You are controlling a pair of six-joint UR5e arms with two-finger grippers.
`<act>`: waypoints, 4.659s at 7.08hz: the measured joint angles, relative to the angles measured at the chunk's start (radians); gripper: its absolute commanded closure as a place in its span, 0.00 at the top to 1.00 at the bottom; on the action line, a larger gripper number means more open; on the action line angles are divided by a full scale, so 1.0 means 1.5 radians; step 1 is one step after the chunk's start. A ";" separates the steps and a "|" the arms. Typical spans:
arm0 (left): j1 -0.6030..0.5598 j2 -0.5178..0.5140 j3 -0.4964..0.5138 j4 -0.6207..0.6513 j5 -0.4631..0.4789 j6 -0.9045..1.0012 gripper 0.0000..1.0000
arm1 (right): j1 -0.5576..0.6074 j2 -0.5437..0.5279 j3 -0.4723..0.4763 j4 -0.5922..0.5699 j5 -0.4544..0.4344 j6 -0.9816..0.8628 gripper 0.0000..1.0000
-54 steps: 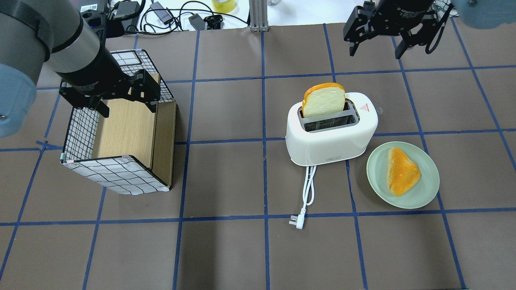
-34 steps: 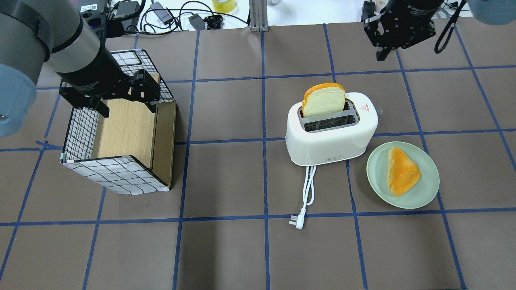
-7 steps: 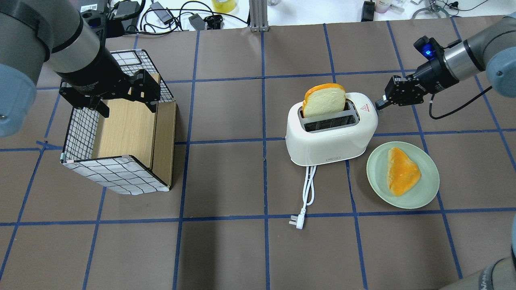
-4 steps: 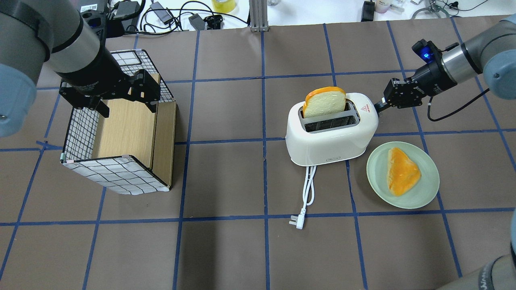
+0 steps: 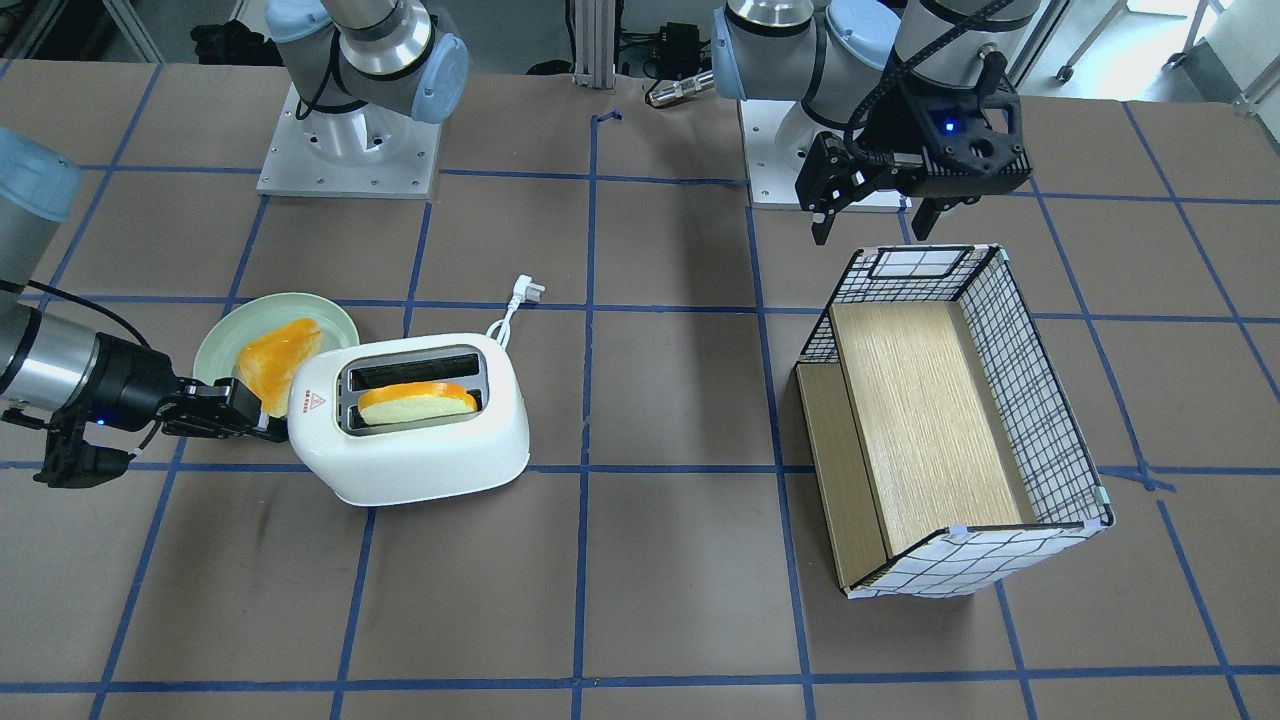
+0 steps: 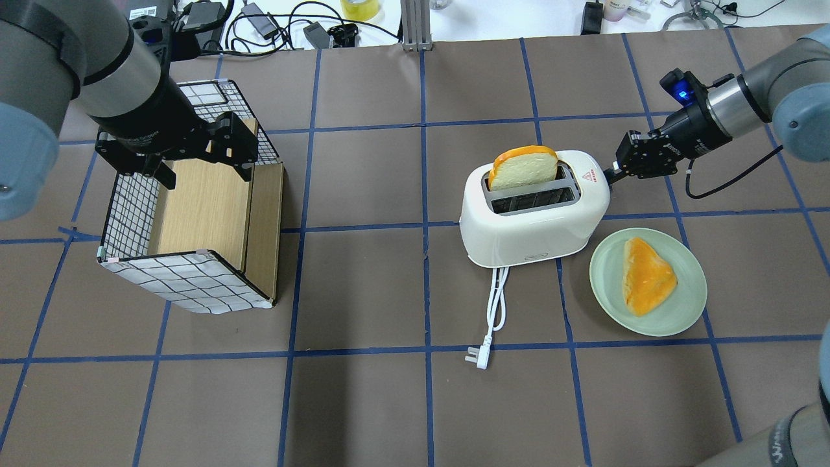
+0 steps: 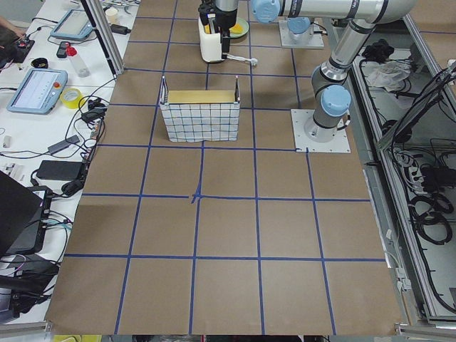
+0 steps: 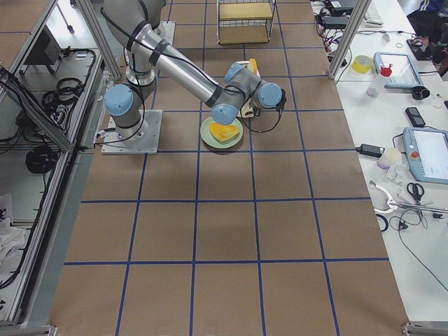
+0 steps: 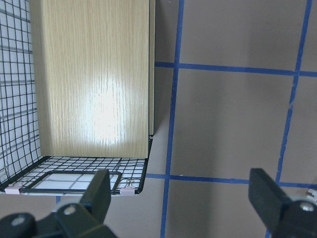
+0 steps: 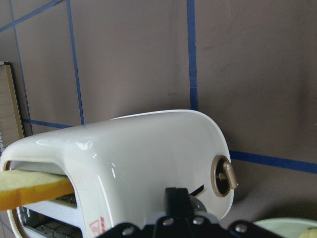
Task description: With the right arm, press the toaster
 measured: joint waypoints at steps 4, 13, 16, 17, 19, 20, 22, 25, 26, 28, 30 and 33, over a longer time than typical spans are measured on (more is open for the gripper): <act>0.000 0.000 0.000 0.000 0.000 0.000 1.00 | 0.000 0.021 0.001 -0.023 -0.011 -0.008 0.00; 0.000 0.000 0.000 0.000 0.000 0.000 1.00 | -0.001 -0.001 0.009 -0.041 -0.047 0.023 0.00; 0.000 0.000 0.000 0.000 0.000 0.000 1.00 | -0.001 -0.041 -0.008 0.007 -0.060 0.055 0.00; 0.000 0.000 0.000 0.000 0.000 0.000 1.00 | -0.001 -0.049 -0.031 0.045 -0.061 0.064 0.00; 0.000 0.000 0.000 0.000 0.000 0.000 1.00 | 0.000 -0.067 -0.068 0.092 -0.077 0.071 0.00; 0.000 0.000 0.000 0.000 0.000 0.000 1.00 | 0.000 -0.083 -0.083 0.101 -0.107 0.076 0.00; 0.000 0.000 0.000 0.000 0.000 0.000 1.00 | 0.012 -0.128 -0.116 0.123 -0.182 0.095 0.00; 0.000 0.000 0.000 0.000 0.000 0.000 1.00 | 0.083 -0.177 -0.178 0.170 -0.268 0.207 0.00; 0.000 0.000 0.000 0.000 -0.001 0.000 1.00 | 0.130 -0.183 -0.192 0.171 -0.296 0.271 0.00; 0.000 0.000 0.000 0.000 -0.001 0.000 1.00 | 0.226 -0.179 -0.201 0.150 -0.353 0.379 0.00; 0.000 0.000 0.000 0.000 -0.001 0.000 1.00 | 0.261 -0.170 -0.202 0.130 -0.387 0.405 0.00; 0.000 0.000 0.000 0.000 0.000 0.000 1.00 | 0.266 -0.169 -0.202 0.097 -0.394 0.400 1.00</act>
